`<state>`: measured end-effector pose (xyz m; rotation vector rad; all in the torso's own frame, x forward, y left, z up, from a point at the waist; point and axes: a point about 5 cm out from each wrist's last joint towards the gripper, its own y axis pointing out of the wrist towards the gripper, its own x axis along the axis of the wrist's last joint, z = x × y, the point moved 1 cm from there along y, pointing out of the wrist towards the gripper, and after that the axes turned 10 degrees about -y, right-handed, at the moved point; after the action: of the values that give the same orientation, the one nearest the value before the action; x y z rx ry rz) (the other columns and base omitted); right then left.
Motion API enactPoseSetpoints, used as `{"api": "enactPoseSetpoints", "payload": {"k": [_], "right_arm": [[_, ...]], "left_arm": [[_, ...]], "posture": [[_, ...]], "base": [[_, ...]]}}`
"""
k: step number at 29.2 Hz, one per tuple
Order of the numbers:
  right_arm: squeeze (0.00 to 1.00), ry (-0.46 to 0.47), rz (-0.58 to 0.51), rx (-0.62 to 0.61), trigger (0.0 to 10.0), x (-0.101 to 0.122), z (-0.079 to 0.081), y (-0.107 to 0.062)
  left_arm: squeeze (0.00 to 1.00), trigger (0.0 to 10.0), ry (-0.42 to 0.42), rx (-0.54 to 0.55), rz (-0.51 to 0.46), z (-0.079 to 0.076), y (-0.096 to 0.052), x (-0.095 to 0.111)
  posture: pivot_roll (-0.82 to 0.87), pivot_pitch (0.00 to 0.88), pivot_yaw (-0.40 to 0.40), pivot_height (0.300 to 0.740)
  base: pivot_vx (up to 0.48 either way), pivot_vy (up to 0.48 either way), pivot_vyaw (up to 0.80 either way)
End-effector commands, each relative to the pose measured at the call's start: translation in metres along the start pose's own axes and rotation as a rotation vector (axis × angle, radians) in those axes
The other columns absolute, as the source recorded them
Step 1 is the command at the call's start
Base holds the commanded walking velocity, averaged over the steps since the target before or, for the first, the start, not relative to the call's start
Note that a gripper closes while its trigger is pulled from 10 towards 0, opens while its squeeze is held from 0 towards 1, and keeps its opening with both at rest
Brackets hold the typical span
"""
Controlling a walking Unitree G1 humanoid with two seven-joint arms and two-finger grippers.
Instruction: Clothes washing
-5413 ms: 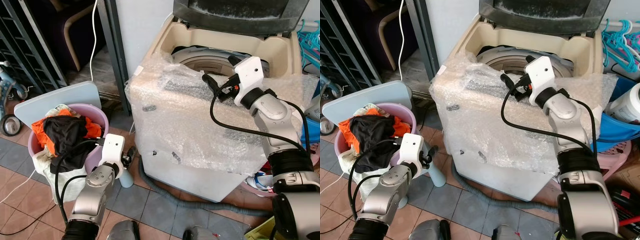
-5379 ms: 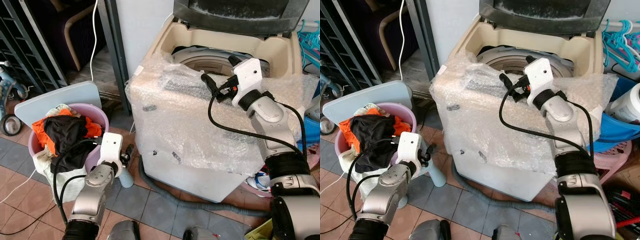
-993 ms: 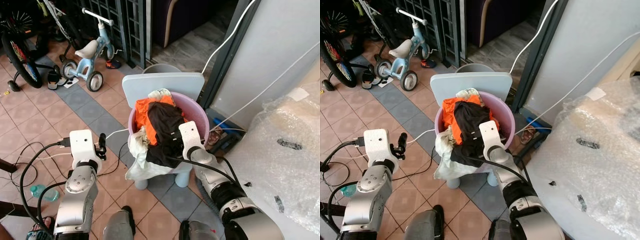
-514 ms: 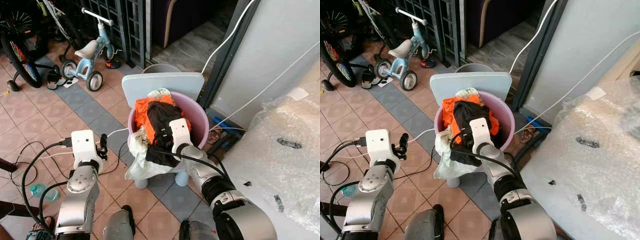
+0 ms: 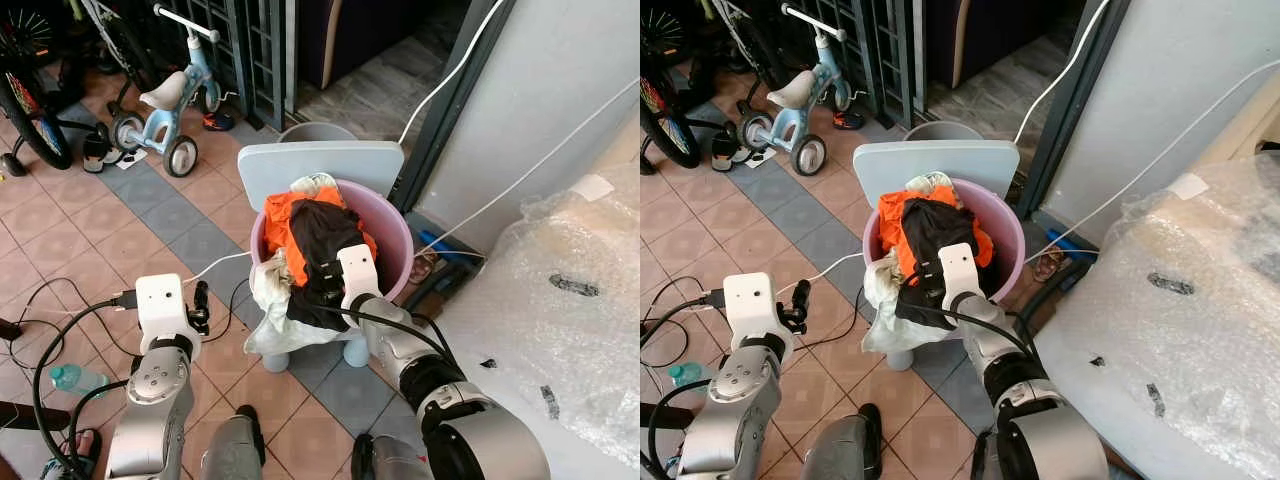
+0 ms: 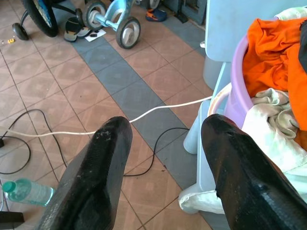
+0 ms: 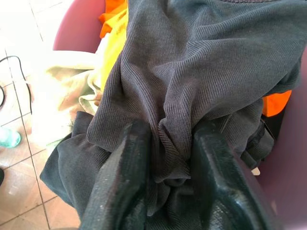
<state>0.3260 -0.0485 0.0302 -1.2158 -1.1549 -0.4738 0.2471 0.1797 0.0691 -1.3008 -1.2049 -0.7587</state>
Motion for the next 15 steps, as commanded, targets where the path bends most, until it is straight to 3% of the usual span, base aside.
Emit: {"api": "enactPoseSetpoints", "payload": {"k": [1, 6, 8, 15], "right_arm": [[0.00, 0.027, 0.015, 0.012, 0.0, -0.005, 0.004, 0.000], [0.00, 0.050, -0.027, 0.002, 0.0, 0.003, 0.003, 0.001], [0.00, 0.083, -0.118, 0.012, 0.0, 0.017, 0.003, 0.000], [0.00, 0.109, -0.180, -0.008, 0.0, 0.032, -0.006, 0.001]], "left_arm": [[0.00, 10.0, 0.003, 0.011, -0.003, 0.001, -0.002, 0.002], [0.00, 10.0, 0.006, 0.008, -0.001, 0.000, 0.001, 0.003], [0.00, 10.0, 0.017, 0.004, 0.001, 0.001, 0.003, 0.003], [0.00, 10.0, 0.036, -0.003, -0.017, 0.002, 0.017, 0.009]], "posture": [[0.11, 0.218, -0.043, 0.740], [0.10, 0.211, -0.041, 0.740], [0.10, 0.197, -0.038, 0.740], [0.08, 0.133, -0.025, 0.740]], "base": [[0.000, 0.000, 0.00], [0.000, 0.000, 0.00], [0.000, 0.000, 0.00], [0.000, 0.000, 0.00]]}}
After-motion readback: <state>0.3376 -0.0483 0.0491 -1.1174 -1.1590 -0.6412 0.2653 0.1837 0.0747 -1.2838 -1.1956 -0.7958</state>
